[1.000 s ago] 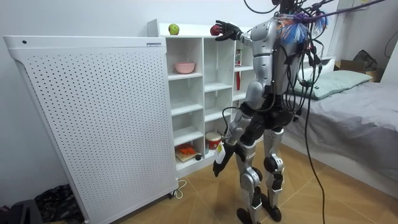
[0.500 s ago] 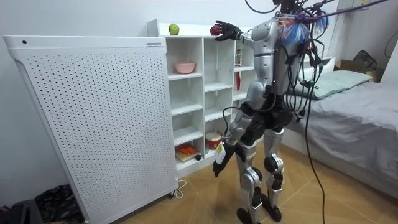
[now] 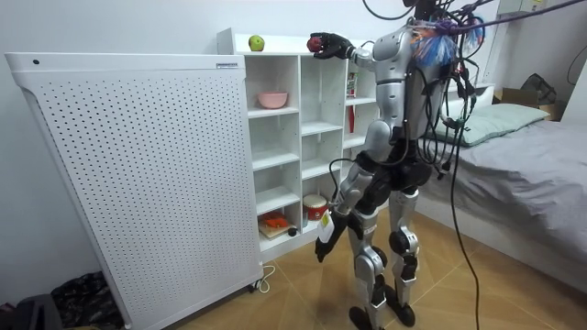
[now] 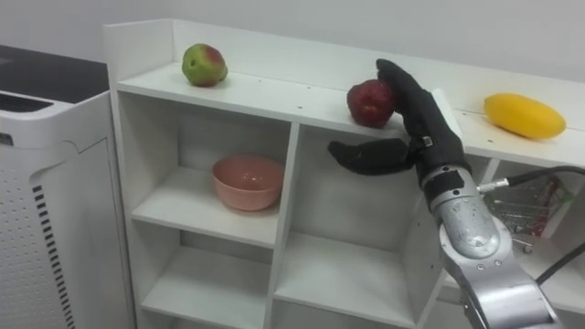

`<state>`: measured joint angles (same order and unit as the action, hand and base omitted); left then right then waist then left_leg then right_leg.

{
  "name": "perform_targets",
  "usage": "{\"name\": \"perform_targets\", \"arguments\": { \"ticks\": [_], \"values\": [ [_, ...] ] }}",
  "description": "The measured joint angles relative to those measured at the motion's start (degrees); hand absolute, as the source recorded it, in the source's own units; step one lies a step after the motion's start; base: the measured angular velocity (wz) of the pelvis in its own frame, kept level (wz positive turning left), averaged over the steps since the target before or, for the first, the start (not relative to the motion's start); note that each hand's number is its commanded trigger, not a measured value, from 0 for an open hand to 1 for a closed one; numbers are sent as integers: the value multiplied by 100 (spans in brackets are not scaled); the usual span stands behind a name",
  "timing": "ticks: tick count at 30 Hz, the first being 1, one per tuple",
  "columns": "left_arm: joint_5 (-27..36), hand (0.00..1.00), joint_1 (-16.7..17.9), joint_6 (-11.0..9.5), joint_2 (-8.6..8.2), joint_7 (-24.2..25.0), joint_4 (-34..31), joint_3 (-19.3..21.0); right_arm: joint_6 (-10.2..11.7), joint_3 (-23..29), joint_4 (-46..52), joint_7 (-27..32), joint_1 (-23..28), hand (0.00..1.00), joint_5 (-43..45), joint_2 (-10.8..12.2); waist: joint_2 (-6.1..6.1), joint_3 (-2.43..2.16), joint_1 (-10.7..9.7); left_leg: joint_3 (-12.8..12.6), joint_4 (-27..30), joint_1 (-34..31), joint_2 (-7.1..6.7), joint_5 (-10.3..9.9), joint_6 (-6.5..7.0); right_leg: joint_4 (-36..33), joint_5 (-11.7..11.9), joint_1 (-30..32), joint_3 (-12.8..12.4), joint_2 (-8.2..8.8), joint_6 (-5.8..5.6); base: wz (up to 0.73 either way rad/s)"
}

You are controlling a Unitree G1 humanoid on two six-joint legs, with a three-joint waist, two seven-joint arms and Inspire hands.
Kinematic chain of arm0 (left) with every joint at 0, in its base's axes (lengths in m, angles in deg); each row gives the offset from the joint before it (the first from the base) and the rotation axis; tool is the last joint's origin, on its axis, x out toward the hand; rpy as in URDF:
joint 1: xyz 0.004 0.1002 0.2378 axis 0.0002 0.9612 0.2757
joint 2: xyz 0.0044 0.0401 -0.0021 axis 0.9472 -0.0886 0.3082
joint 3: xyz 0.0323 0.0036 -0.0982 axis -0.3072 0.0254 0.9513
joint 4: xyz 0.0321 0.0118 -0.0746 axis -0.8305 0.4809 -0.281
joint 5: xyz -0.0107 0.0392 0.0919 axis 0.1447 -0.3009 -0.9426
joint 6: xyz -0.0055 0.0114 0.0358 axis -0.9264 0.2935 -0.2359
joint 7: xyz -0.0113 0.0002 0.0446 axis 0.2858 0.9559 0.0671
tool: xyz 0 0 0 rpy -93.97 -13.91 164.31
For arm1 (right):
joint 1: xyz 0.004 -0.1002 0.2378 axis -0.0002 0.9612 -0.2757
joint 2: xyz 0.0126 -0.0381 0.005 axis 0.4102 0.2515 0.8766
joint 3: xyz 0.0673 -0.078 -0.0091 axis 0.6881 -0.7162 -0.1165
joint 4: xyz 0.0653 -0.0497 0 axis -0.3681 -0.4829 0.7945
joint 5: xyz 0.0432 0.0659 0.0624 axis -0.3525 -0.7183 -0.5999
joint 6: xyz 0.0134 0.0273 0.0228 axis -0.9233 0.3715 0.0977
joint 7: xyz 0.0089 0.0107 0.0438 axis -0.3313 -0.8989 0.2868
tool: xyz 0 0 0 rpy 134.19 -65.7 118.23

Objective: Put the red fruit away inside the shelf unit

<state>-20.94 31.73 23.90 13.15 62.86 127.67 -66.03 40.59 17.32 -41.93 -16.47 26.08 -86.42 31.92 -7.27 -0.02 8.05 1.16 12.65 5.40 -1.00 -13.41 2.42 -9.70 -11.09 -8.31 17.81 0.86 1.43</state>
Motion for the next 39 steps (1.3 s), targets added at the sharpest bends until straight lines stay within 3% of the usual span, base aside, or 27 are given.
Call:
{"name": "perform_targets", "arguments": {
  "ticks": [4, 6, 9, 18, 25, 29, 32, 39],
  "values": [
    [1, 0, -105, 0, 34, -4, 96, -55, 1, -15, 14, 15, -85, 100, 13, 0, -60, 58, 9, 20, -4, 13, 1, 0, -1, 4, 0, -22, -1, -3, 0, 2],
    [-2, 0, -103, 3, 40, 2, 132, -58, 0, -14, 12, -3, -87, 100, 93, 0, -98, 39, 11, 26, -7, 20, 1, 0, -1, 3, 0, -22, -1, -4, 0, 0],
    [-1, 0, -105, 3, 44, 9, 132, -56, -3, -5, 5, 76, -89, 100, 205, -1, -129, 45, 11, 53, 5, 25, -3, 0, -1, 5, 0, -36, -3, -2, 0, 5],
    [-1, 0, -120, 11, 84, 20, 131, -60, -10, -25, 31, 114, -95, 100, 331, 3, -63, 64, 12, 73, -37, 26, -6, -1, -1, 14, 0, -52, -11, -2, 0, 1],
    [-4, 0, -130, 8, 62, 5, 135, -59, -54, -25, 275, -55, -77, 100, -145, 3, 14, 31, -3, 55, -37, 25, -7, -1, -1, 13, 0, -44, -44, -5, 0, 0],
    [-1, 0, -142, 9, 23, -31, 131, -53, -71, -51, 1164, -45, 126, 100, -140, 6, 163, -65, 5, 38, -16, 49, -7, 0, 0, 13, 0, -47, -75, -4, 0, 0],
    [-4, 0, -169, 8, -3, -41, 131, -46, -69, -204, 1710, -56, 241, 100, -174, 7, 240, -65, 11, -31, -36, 112, -2, 0, 0, 13, 0, -79, -183, -7, 0, -7],
    [-3, 0, -187, 3, -9, -40, 132, -54, -78, -295, 2830, -392, 809, 100, -331, 73, 248, -53, -1, -95, -93, 130, 9, 0, 0, -4, 0, -60, -218, -8, 0, -6]
  ]
}}
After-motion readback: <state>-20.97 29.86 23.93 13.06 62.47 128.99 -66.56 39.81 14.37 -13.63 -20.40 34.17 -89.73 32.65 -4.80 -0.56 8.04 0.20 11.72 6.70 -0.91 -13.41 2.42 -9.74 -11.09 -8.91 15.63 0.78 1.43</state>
